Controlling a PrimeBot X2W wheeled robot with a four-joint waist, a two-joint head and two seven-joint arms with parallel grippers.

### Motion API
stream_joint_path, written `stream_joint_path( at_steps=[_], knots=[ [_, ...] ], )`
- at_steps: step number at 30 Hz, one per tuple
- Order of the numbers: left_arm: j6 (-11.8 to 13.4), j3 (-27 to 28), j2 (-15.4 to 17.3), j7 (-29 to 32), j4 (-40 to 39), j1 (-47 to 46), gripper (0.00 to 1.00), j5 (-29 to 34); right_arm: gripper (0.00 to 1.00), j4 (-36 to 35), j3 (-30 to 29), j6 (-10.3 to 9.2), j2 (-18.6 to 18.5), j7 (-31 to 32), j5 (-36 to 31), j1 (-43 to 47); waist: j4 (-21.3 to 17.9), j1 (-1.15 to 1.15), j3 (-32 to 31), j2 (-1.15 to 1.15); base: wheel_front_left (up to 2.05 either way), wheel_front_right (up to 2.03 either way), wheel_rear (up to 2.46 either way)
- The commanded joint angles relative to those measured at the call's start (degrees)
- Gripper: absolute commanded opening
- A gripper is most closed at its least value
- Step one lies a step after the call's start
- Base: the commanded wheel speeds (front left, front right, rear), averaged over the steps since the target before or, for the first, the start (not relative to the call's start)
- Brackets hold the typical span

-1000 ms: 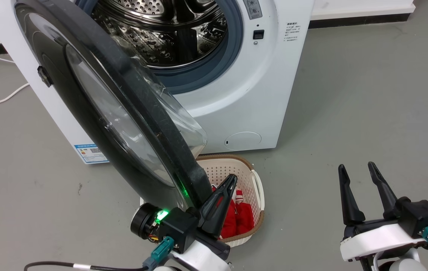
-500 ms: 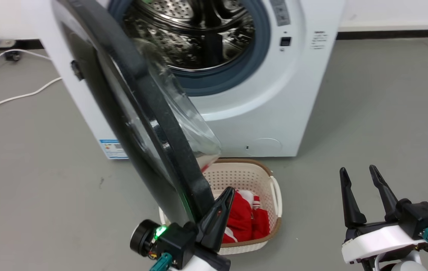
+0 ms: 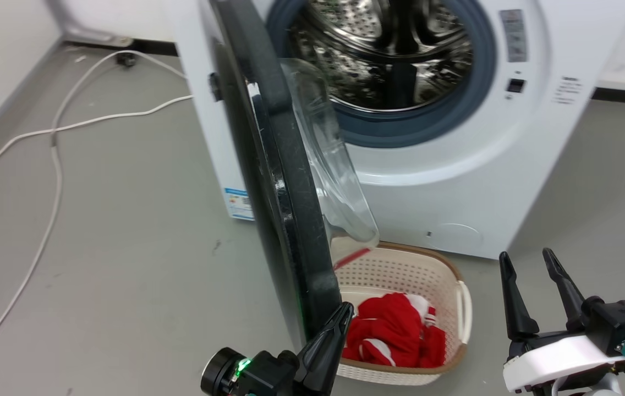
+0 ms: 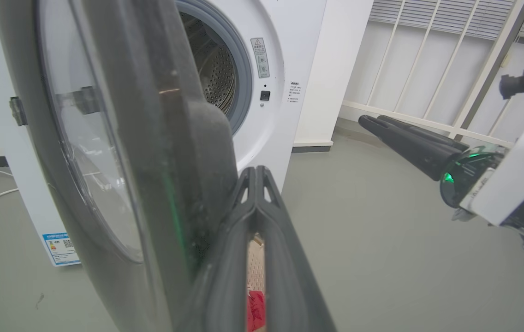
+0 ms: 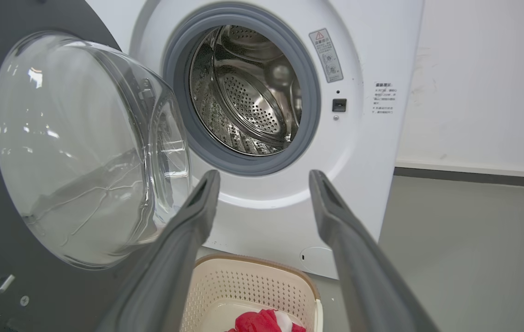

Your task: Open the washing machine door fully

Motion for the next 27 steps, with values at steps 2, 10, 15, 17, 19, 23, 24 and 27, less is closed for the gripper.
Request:
stream_joint_path(
  at_steps=[2, 10, 15, 17, 19, 23, 24, 27],
  knots=[
    [1.22, 1.53, 0.90, -0.28, 0.40, 0.26, 0.00, 0.05, 1.00, -0.42, 0.07, -0.04, 0.13, 0.19, -0.16, 0.54, 3.06, 0.00, -0.23, 0.00, 0.00, 0.00, 0.00],
    [2.31, 1.93, 1.70, -0.48, -0.43, 1.91, 0.00, -0.41, 1.00, -0.96, -0.39, -0.04, 0.13, 0.65, 0.13, 1.27, 8.51, 0.00, -0.21, 0.00, 0.00, 0.00, 0.00],
    [4.38, 5.25, 2.90, -1.15, -0.51, 2.04, 0.00, -1.24, 1.00, -1.71, -0.46, -0.04, 0.13, 1.12, -0.24, 0.56, 11.05, 0.00, 0.75, 0.00, 0.00, 0.00, 0.00],
    [5.02, 6.75, 3.54, -1.42, -0.01, 1.29, 0.00, -1.40, 1.00, -1.94, -0.44, -0.04, 0.13, 1.20, -0.39, 0.31, 11.30, 0.00, 1.11, 0.00, 0.00, 0.00, 0.00],
    [6.07, 8.62, 4.05, -1.55, 0.70, 0.59, 0.00, -1.74, 1.00, -2.17, -0.28, -0.04, 0.13, 1.38, -0.55, 0.03, 11.31, 0.00, 1.47, 0.00, 0.00, 0.00, 0.00],
    [7.84, 13.02, 5.43, -2.15, 1.91, -0.97, 0.00, -2.95, 1.00, -2.64, -0.07, -0.04, 0.13, 1.90, -0.64, -0.41, 10.95, 0.00, 2.24, 0.00, 0.00, 0.00, 0.00],
    [8.19, 14.36, 5.75, -2.30, 2.18, -1.28, 0.00, -3.46, 1.00, -2.78, 0.00, -0.04, 0.13, 2.15, -0.68, -0.55, 10.74, 0.00, 2.43, 0.00, 0.00, 0.00, 0.00],
    [8.96, 17.94, 6.98, -2.77, 3.30, -2.81, 0.00, -4.55, 1.00, -3.33, -0.08, -0.04, 0.13, 2.53, -1.11, -1.07, 10.13, 0.00, 3.29, 0.00, 0.00, 0.00, 0.00]
  ],
)
